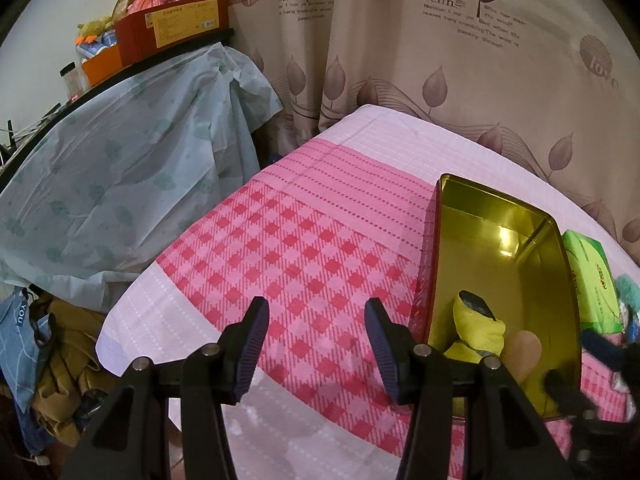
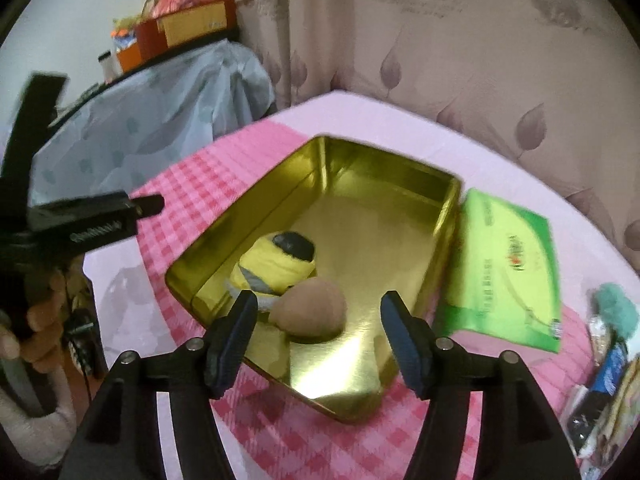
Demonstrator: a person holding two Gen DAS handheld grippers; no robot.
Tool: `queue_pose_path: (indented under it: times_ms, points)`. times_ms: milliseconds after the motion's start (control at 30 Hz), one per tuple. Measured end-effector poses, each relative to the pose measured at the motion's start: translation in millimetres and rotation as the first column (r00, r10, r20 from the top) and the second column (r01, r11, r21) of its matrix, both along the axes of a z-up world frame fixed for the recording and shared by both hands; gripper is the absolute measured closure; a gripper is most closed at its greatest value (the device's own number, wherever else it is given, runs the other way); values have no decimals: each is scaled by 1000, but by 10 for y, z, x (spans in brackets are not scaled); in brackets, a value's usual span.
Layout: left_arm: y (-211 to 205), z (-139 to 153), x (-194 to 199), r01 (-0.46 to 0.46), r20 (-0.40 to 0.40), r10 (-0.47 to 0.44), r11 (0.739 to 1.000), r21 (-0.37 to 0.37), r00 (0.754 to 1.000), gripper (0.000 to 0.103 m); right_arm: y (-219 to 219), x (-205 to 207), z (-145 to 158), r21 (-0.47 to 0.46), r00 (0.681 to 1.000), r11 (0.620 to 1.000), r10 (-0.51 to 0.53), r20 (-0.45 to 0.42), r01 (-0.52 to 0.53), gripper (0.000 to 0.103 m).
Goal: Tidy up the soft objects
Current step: 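Carry the tan egg sponge into the gold tin and release it, then grasp the polka-dot towel with the right tool while the left tool reaches the protein sachet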
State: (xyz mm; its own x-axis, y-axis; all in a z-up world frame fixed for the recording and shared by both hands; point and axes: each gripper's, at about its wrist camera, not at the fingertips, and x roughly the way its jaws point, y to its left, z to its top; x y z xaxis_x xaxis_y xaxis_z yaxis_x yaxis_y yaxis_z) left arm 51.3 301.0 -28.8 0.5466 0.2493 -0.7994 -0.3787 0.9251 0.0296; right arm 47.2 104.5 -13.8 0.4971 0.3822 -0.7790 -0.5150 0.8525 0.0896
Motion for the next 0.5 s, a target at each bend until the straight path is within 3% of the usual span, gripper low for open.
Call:
queue_pose_path:
  times_ms: [267,500]
  points:
    - [-16,21,5,20,3,-20,1000,22,1000,52,-774,-99,218,-2,986,988,-152,69,153,38]
    - [-112,42,-2,49,8,-49,998,36,999,52,-1884,-103,158,-28,919,920,-390,49,392,37]
